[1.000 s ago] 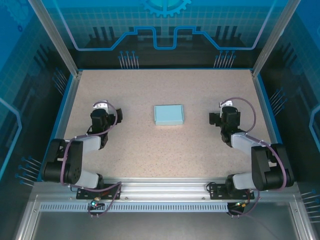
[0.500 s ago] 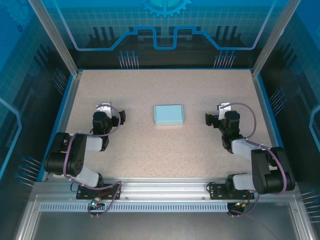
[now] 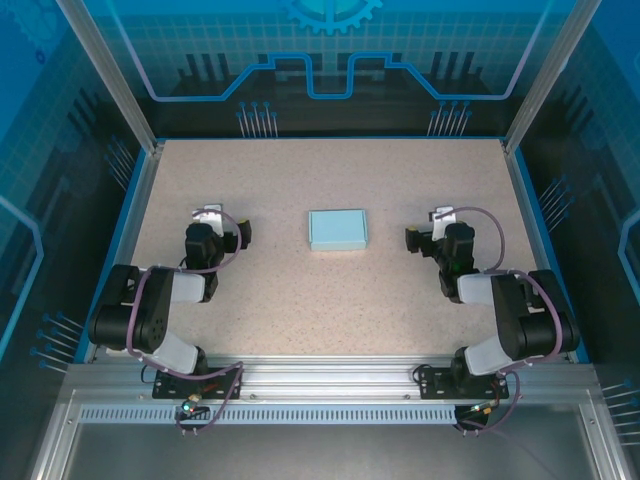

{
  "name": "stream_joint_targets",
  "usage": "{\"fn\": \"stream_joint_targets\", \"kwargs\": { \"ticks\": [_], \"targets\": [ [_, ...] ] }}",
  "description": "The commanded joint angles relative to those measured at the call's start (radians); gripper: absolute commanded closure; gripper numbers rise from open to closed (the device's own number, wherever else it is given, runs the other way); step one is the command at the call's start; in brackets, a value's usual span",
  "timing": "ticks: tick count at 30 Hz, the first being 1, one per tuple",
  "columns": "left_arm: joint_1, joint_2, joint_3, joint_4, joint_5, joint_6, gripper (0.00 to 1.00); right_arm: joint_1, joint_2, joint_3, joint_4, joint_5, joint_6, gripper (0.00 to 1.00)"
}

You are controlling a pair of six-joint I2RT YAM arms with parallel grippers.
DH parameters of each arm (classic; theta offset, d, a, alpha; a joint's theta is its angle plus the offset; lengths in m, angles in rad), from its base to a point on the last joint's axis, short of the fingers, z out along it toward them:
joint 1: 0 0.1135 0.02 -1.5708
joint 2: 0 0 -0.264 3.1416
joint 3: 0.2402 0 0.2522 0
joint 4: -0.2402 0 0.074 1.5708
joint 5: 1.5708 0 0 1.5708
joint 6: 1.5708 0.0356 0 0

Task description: Fold the paper box

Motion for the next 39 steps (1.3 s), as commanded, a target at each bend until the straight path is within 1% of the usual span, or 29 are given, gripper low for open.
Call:
{"fn": "stream_joint_targets", "kwargs": {
  "ticks": [1,3,4,7,39],
  "targets": [
    [0.008,0.008,-0.006,0.041,0.018,0.019,0.01,0.012,0.003,-0.011,0.093,0.004,-0.025,0.0],
    [0.008,0.006,-0.005,0.04,0.018,0.019,0.01,0.011,0.006,0.007,0.062,-0.002,-0.026,0.0],
    [0.007,0.006,-0.006,0.041,0.018,0.019,0.01,0.01,0.009,0.023,0.03,-0.016,-0.026,0.0],
    [0.007,0.006,-0.006,0.04,0.018,0.019,0.01,-0.02,0.01,0.036,0.009,-0.067,-0.013,0.0],
    [0.002,0.007,-0.007,0.042,0.012,0.022,0.01,-0.02,0.01,0.036,0.008,-0.067,-0.013,0.0]
  ]
}}
